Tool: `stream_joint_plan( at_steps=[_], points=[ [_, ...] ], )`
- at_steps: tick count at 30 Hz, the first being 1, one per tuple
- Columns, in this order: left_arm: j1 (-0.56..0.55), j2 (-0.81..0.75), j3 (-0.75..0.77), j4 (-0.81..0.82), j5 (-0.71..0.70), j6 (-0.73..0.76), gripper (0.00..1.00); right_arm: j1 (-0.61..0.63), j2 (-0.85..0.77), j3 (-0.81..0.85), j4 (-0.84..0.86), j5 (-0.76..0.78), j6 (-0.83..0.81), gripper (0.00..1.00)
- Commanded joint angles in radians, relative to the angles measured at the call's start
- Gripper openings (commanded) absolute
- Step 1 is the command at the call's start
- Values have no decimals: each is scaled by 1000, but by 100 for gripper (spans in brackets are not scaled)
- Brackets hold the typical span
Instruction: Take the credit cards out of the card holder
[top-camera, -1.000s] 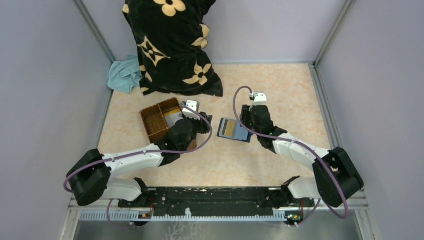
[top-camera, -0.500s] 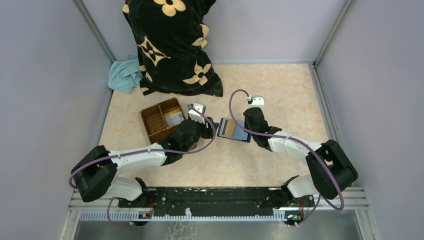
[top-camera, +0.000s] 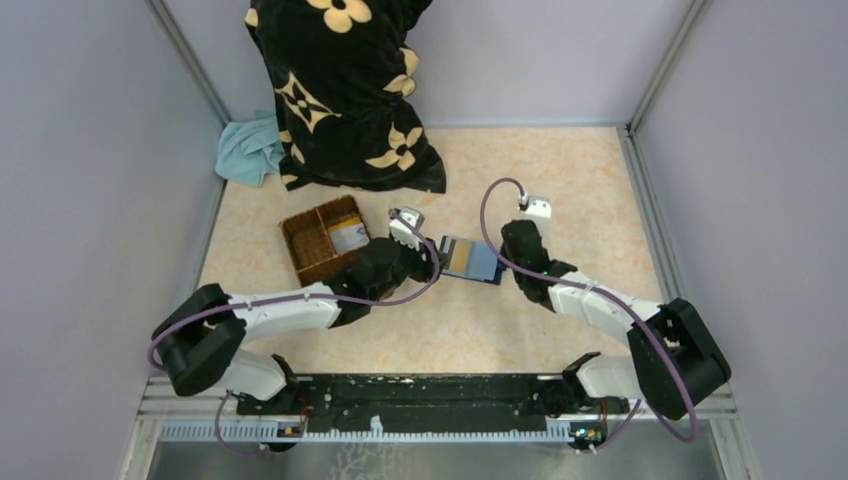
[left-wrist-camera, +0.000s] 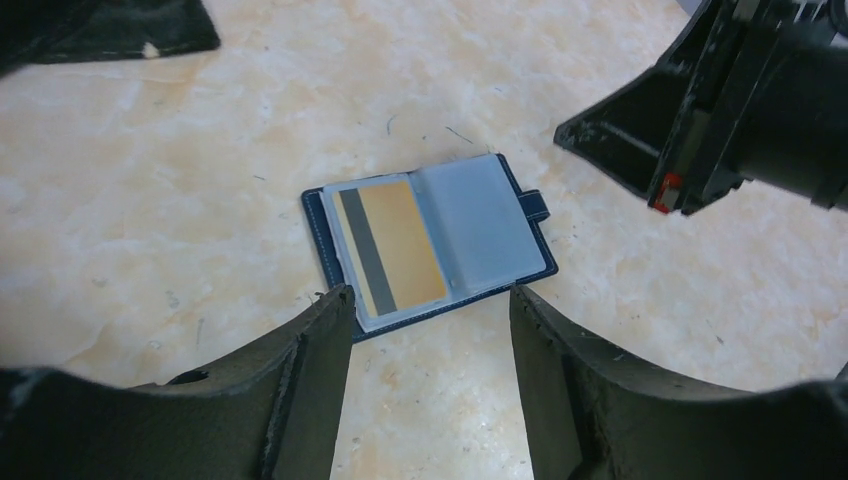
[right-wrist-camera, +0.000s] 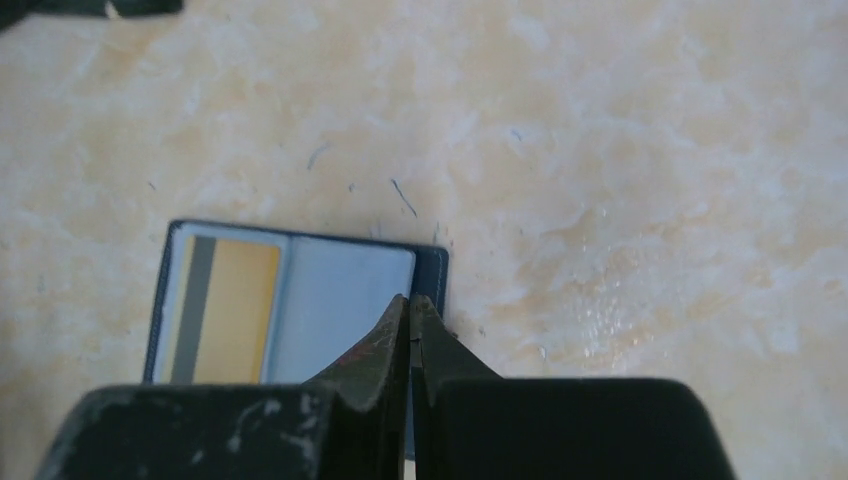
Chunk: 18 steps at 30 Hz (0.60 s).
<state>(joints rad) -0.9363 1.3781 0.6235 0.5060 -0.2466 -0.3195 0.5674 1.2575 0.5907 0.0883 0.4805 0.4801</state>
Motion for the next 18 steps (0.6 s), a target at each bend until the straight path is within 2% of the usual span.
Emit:
stream_joint_plan(
  at_steps=[1,8,12,15,18],
  points=[
    [-4,105,67,56,94,7,64,-9,-26,-82,-31,-130,113,0],
    [15,279,183,58,107,-10,61,-8,-82,-205,90,-284,128,0],
    [102,361,270,-51,203,-102,61,-7,-89,-186,106,-313,100,0],
    [179,388,260,-41,286,-160,60,4,-91,-170,116,-345,86,0],
    [225,384,245,-26,279,-146,60,41,-99,-166,130,-344,84,0]
  ],
)
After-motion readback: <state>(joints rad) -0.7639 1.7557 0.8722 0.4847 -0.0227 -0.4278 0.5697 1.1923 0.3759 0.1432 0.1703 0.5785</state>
